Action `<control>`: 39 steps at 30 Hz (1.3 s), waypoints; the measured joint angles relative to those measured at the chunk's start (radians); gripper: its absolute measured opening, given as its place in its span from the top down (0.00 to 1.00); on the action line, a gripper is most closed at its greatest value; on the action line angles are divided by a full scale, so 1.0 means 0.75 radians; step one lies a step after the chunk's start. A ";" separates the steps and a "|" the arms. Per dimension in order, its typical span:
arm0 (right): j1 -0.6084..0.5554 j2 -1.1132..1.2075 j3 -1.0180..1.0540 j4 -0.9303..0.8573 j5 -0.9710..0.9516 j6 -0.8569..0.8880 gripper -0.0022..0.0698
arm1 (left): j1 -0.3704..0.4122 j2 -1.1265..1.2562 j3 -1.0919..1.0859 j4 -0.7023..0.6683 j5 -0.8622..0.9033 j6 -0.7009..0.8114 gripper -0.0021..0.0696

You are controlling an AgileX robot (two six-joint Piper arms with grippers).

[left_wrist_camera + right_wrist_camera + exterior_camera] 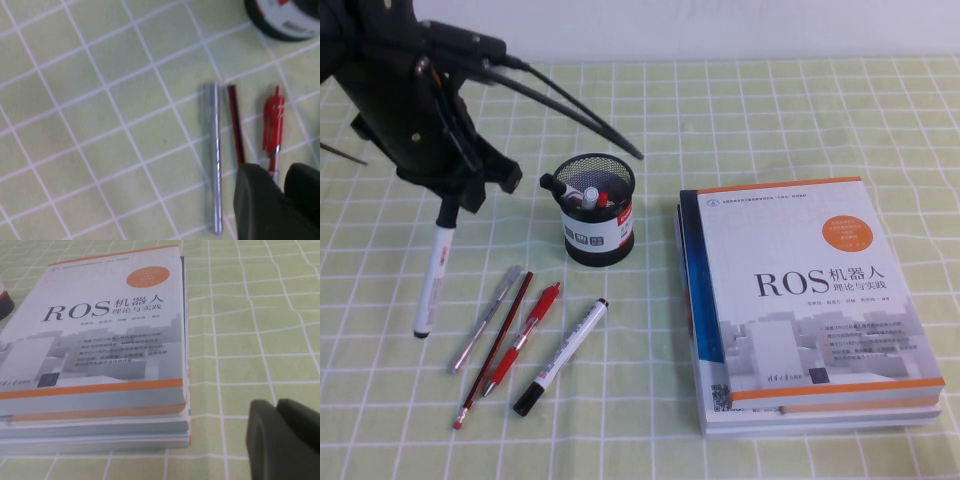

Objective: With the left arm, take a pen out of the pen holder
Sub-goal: Place the pen on the table

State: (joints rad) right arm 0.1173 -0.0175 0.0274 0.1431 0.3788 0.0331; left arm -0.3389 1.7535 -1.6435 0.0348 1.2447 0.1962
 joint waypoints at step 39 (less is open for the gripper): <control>0.000 0.000 0.000 0.000 0.000 0.000 0.99 | 0.034 -0.026 0.463 -0.128 -0.403 0.210 0.86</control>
State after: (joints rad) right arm 0.1173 -0.0175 0.0274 0.1431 0.3788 0.0331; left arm -0.3137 1.7342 -1.2963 -0.0611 0.9427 0.3538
